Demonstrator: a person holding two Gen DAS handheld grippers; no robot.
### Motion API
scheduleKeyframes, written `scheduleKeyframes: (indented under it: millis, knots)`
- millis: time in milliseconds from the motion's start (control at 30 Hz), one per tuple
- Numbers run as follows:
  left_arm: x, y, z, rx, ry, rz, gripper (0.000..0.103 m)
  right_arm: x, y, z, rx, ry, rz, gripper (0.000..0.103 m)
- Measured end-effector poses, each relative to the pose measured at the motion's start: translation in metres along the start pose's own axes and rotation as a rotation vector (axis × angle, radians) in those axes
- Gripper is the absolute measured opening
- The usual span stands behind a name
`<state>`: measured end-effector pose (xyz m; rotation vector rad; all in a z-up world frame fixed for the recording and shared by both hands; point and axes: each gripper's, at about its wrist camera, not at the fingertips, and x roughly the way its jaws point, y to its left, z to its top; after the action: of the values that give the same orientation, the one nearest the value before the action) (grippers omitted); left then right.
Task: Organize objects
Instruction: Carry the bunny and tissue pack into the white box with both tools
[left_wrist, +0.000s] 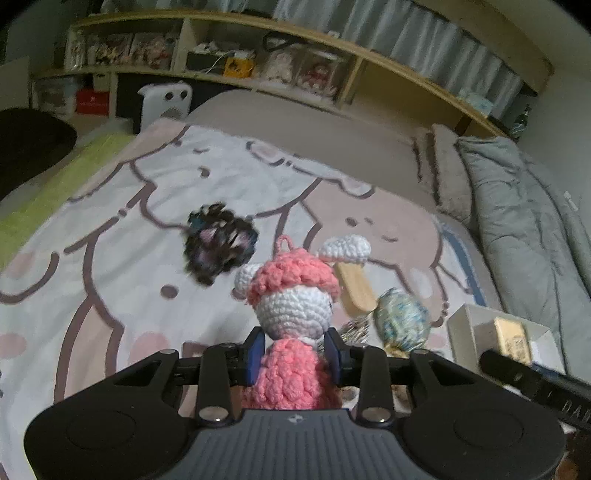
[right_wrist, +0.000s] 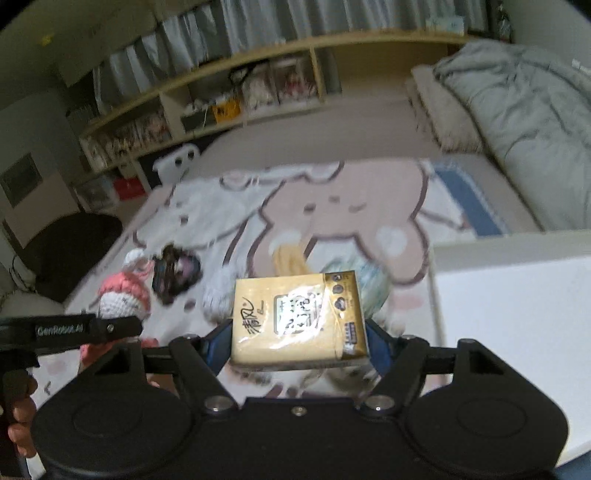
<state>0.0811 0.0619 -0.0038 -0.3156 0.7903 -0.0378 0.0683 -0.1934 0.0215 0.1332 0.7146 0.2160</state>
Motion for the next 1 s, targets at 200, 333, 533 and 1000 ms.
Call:
scheduleKeyframes:
  millis: [200, 333, 533, 1000]
  knots:
    - [-0.001, -0.03, 0.008, 0.046, -0.011, -0.01, 0.036, -0.011, -0.035, 0.026, 0.028, -0.07, -0.067, 0.074]
    - [0.003, -0.057, 0.015, 0.073, -0.02, -0.036, 0.036, -0.014, -0.061, 0.036, 0.045, -0.078, -0.08, 0.074]
    - [0.019, -0.11, 0.024, 0.114, -0.02, -0.105, 0.036, -0.01, -0.102, 0.044, 0.066, -0.057, -0.122, 0.074]
    - [0.071, -0.236, 0.019, 0.133, 0.005, -0.33, 0.036, -0.009, -0.188, 0.047, 0.139, -0.075, -0.269, 0.074]
